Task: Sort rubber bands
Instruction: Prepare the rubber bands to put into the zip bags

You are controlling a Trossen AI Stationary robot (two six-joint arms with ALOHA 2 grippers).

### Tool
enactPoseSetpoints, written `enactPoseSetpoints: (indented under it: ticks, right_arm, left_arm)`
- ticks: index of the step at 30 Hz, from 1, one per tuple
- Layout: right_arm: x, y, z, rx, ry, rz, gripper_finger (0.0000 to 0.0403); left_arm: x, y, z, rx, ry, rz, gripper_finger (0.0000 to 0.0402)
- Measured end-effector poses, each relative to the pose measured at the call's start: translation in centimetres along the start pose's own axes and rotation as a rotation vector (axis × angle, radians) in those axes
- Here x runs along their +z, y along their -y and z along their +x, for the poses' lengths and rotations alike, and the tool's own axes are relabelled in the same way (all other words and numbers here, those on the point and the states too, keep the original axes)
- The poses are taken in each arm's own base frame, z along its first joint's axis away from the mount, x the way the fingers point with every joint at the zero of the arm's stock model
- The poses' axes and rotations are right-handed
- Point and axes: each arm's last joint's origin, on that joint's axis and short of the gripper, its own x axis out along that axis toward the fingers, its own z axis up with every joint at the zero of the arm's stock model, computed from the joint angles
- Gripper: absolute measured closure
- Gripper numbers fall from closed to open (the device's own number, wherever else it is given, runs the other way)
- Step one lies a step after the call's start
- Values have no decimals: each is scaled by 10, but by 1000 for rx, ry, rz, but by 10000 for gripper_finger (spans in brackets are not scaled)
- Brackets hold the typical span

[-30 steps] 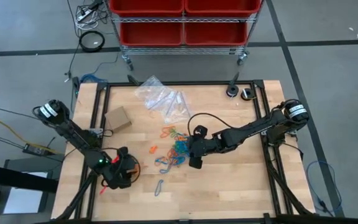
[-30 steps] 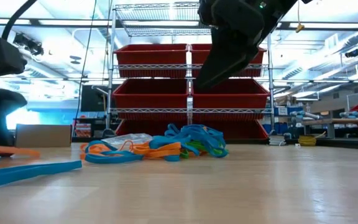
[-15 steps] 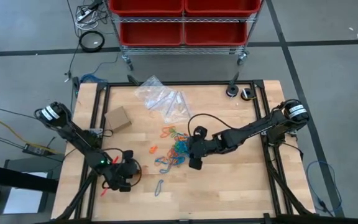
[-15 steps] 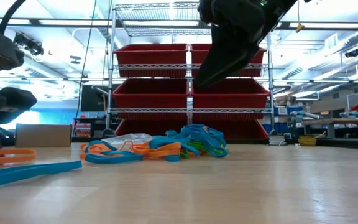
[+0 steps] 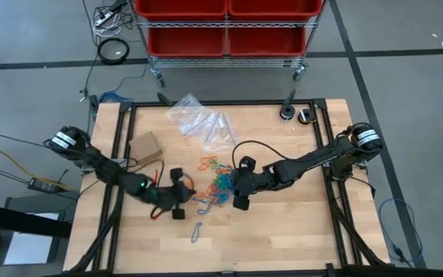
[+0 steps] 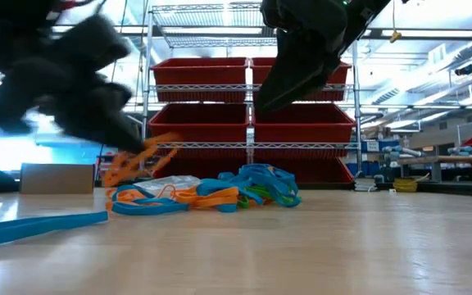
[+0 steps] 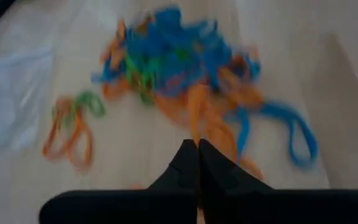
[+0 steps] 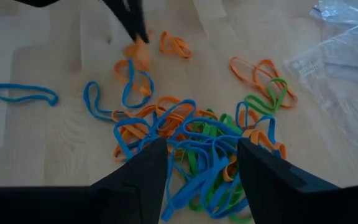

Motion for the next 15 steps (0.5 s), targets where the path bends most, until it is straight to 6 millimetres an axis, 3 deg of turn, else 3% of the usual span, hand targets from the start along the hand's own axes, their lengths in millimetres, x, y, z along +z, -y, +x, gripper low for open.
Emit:
enactPoseSetpoints:
  ticks: [6, 15]
  right_arm:
    - [-3, -5, -2, 8, -10, -16, 231]
    - [-10, -12, -6, 0, -39, -18, 234]
  left_arm:
    - [23, -25, 16, -100, 12, -13, 374]
    - [22, -42, 23, -136, -51, -21, 226]
